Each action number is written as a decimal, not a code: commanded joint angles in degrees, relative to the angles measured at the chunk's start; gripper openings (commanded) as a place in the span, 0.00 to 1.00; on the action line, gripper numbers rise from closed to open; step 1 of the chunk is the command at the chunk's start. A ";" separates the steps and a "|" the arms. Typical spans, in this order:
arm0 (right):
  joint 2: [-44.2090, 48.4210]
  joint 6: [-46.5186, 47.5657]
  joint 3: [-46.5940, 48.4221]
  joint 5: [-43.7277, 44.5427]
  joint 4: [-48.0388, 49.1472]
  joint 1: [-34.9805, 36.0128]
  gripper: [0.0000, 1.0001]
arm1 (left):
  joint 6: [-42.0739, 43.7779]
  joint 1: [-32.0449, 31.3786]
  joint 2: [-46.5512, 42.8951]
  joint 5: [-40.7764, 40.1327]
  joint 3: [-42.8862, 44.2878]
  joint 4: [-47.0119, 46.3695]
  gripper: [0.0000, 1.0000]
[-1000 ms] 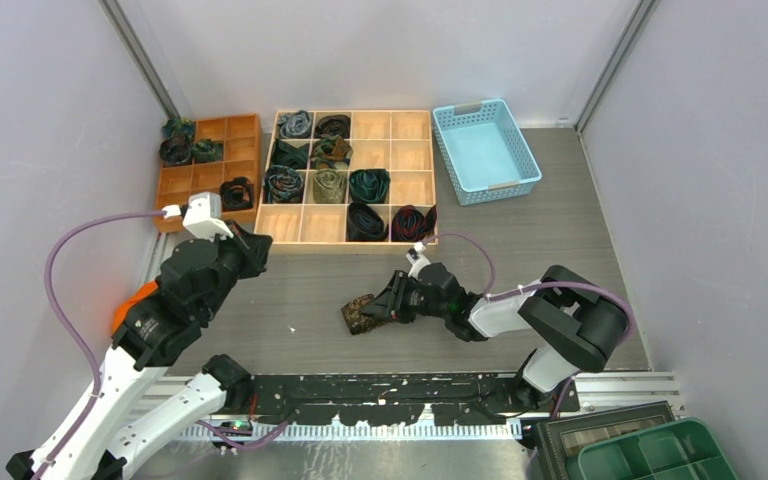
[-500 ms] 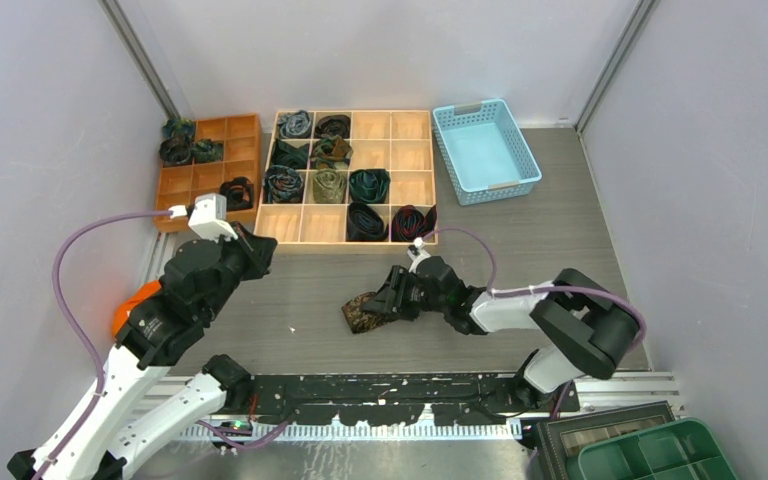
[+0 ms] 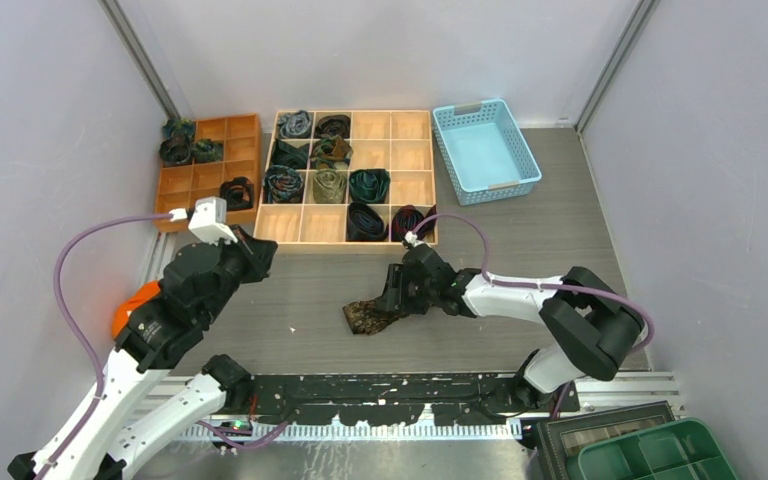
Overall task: Roll the ties
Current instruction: Roll the tie at the center of the board.
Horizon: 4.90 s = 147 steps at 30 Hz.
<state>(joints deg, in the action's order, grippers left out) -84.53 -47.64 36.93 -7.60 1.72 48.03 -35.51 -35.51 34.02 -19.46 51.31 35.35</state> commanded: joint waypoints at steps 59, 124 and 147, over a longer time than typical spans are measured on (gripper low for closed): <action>0.24 -10.42 0.64 31.91 -10.56 23.40 0.01 | 3.13 -1.11 54.48 42.08 -13.36 -40.28 0.00; -38.43 13.46 56.44 47.97 -57.97 28.48 0.95 | 1.87 -1.18 -6.80 -12.42 0.24 8.81 0.00; -20.96 5.35 29.81 30.08 -27.28 20.19 0.53 | 3.84 -1.21 -2.46 -9.31 5.45 6.21 0.00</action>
<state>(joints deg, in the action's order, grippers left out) -110.45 -38.92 74.13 33.78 -39.66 69.63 -33.21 -36.75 30.57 -29.65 52.16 44.45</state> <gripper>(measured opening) 0.547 0.004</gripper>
